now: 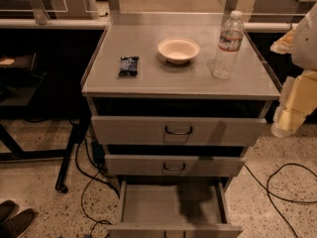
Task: Close bottom drawer
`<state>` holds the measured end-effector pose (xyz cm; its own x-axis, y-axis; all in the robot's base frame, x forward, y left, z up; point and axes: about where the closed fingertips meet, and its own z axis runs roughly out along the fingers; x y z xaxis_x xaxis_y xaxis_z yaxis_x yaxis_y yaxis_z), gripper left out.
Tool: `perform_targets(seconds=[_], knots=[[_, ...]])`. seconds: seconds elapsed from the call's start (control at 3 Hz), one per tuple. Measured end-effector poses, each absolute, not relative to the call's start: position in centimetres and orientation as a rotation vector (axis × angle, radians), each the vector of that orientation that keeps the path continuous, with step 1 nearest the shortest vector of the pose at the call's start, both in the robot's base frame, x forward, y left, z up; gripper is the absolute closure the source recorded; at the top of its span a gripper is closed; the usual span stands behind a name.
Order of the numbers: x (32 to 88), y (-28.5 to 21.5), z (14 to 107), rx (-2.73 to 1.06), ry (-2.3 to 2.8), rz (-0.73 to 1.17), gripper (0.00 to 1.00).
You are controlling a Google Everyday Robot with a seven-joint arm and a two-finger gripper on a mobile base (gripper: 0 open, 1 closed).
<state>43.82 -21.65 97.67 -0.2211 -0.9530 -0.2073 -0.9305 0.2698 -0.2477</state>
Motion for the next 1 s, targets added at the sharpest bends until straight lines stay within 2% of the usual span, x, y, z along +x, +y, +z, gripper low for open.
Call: perform_targets(seconds=[0.33, 0.67, 1.0], knots=[[43.82, -21.65, 97.67, -1.724, 2.23, -0.1, 0.0], [43.82, -21.65, 97.68, -1.723, 2.23, -0.1, 0.05], [43.82, -21.65, 97.68, -1.723, 2.23, -0.1, 0.29]])
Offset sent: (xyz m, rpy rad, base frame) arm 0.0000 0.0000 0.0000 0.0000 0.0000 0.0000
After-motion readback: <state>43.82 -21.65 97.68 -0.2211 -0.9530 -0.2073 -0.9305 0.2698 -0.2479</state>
